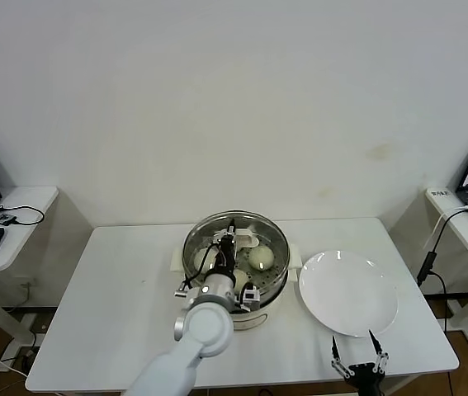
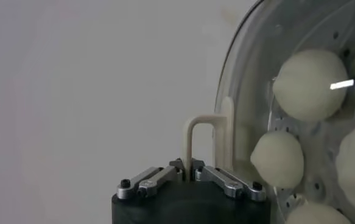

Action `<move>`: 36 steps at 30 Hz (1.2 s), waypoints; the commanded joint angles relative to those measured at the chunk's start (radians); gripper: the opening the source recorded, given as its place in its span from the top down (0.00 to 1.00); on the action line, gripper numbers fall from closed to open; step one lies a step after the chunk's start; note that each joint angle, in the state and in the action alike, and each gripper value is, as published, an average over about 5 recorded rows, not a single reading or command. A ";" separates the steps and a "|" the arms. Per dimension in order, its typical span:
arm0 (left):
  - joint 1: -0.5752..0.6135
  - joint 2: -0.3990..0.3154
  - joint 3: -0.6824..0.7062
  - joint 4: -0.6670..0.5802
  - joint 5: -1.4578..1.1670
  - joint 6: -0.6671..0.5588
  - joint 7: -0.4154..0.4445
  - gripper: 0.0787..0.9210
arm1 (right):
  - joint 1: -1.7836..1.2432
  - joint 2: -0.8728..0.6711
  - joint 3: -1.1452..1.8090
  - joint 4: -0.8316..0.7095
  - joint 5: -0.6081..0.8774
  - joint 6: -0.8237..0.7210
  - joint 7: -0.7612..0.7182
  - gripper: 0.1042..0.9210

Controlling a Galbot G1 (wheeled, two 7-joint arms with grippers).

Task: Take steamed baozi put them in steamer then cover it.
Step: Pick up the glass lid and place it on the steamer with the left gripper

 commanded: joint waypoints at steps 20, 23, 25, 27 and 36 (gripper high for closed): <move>0.000 -0.026 0.003 0.047 -0.012 -0.001 -0.017 0.93 | -0.007 0.001 -0.012 -0.004 -0.011 0.004 0.003 0.12; 0.003 -0.028 0.001 0.051 -0.012 -0.001 -0.020 0.93 | -0.008 0.001 -0.012 -0.006 -0.012 0.004 0.003 0.12; 0.004 -0.029 -0.001 0.053 -0.012 -0.001 -0.021 0.93 | -0.008 0.001 -0.013 -0.006 -0.013 0.004 0.003 0.12; 0.004 -0.031 -0.002 0.055 -0.013 -0.002 -0.024 0.93 | -0.008 0.001 -0.014 -0.006 -0.014 0.004 0.003 0.12; 0.019 -0.033 -0.013 0.026 -0.025 -0.002 -0.041 0.87 | -0.010 0.001 -0.019 -0.003 -0.018 0.003 0.002 0.12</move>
